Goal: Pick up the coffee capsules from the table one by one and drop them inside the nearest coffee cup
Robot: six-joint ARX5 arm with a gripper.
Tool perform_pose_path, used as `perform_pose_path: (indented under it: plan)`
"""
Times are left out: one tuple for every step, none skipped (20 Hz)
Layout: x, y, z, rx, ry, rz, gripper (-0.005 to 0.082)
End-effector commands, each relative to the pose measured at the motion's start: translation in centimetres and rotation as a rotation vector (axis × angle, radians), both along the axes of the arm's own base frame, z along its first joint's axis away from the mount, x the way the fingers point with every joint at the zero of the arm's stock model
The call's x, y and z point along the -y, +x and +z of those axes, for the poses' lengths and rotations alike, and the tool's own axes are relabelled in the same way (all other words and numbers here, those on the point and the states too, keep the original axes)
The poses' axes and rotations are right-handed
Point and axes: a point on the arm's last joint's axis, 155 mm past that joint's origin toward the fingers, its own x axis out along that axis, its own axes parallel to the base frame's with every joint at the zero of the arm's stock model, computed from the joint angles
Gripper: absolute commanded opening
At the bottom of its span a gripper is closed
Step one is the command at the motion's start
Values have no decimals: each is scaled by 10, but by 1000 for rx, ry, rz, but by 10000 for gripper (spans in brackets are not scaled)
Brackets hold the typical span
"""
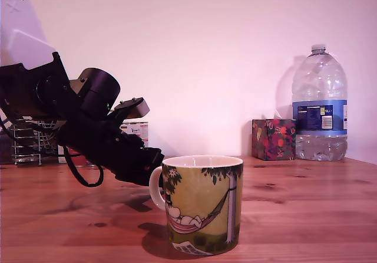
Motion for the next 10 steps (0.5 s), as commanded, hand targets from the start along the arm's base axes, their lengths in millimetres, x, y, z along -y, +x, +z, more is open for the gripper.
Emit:
perform_pose_path:
  plan:
    - [3, -6, -6, -17, -12, -24, 104]
    - [4, -8, -4, -22, -17, -30, 104]
    - [5, -11, 2, -21, -26, -42, 104]
    - [5, -14, 5, -19, -28, -48, 104]
    - [4, -17, 11, -12, -32, -50, 104]
    - [1, -22, 16, -7, -33, -53, 104]
    - [-2, -28, 21, 0, -34, -54, 104]
    - [-4, -35, 28, 9, -37, -59, 105]
    - [-8, -43, 34, 25, -32, -72, 105]
    - [-11, -51, 41, 35, -35, -76, 105]
